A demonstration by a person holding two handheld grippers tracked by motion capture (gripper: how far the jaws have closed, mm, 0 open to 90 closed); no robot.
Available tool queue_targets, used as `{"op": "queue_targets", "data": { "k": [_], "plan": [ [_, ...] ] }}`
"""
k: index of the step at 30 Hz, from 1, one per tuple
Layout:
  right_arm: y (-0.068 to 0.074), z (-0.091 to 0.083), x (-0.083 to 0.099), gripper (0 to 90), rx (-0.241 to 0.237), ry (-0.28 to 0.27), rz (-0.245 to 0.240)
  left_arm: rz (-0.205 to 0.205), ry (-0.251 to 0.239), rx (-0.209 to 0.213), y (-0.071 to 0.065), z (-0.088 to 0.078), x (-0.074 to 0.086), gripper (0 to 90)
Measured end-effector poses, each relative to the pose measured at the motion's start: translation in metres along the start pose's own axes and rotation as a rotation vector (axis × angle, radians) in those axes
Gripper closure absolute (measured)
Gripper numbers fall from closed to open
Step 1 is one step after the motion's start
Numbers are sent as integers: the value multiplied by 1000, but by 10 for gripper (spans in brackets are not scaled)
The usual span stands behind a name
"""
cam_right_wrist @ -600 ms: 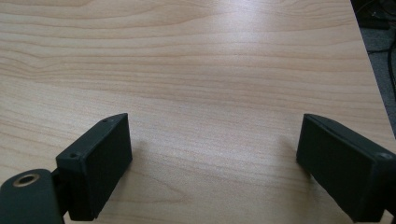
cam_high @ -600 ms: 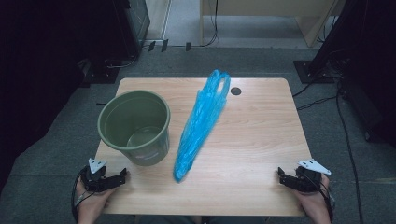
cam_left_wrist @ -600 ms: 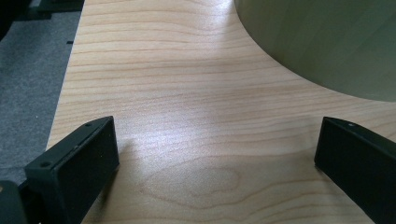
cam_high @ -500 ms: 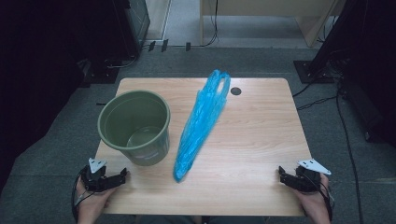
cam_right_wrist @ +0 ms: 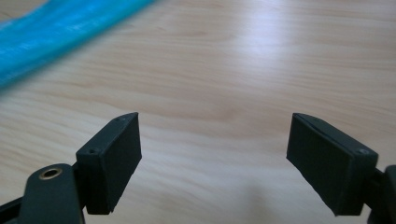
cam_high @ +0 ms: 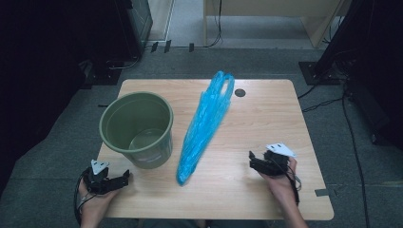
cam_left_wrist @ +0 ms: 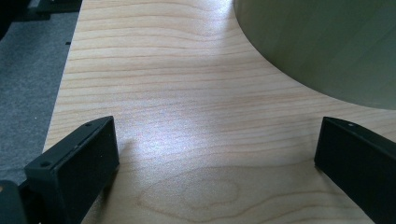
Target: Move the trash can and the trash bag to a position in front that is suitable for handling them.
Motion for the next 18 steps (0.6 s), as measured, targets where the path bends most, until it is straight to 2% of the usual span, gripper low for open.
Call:
{"op": "queue_targets", "data": {
  "k": [1, 2, 3, 4, 7, 8, 9, 13, 18],
  "plan": [
    [9, 6, -6, 177, -8, -4, -2, 0, 0, 0, 0, 0, 0, 0],
    [27, 17, -17, 177, -21, -12, -10, 0, 0, 0, 0, 0, 0, 0],
    [35, 23, -22, 177, -30, -13, -9, 0, 0, 0, 0, 0, 0, 0],
    [35, 23, -22, 177, -30, -13, -9, 0, 0, 0, 0, 0, 0, 0],
    [58, 39, -37, 178, -50, -16, -12, 1, 0, 1, 0, 0, 0, 0],
    [71, 48, -45, 182, -61, -15, -17, 1, 0, 1, 0, 0, 0, 0],
    [71, 48, -45, 182, -61, -15, -17, 0, 0, 1, 0, 0, 0, 0],
    [91, 63, -61, 190, -82, -18, -13, 1, -1, 3, 0, 0, 0, 0],
    [100, 81, -78, 191, -39, -17, 31, 2, -1, 4, 0, 0, 0, 0]
  ]
}}
Point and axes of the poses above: each handheld gripper's, and its own axes: z roughly forward along the jaws, x roughly out of its underside, y roughly to its left, the point moved 10 cm from there along z, roughly forward along the jaws, and after that the axes turned 14 degrees about -z, right-handed, at the moved point
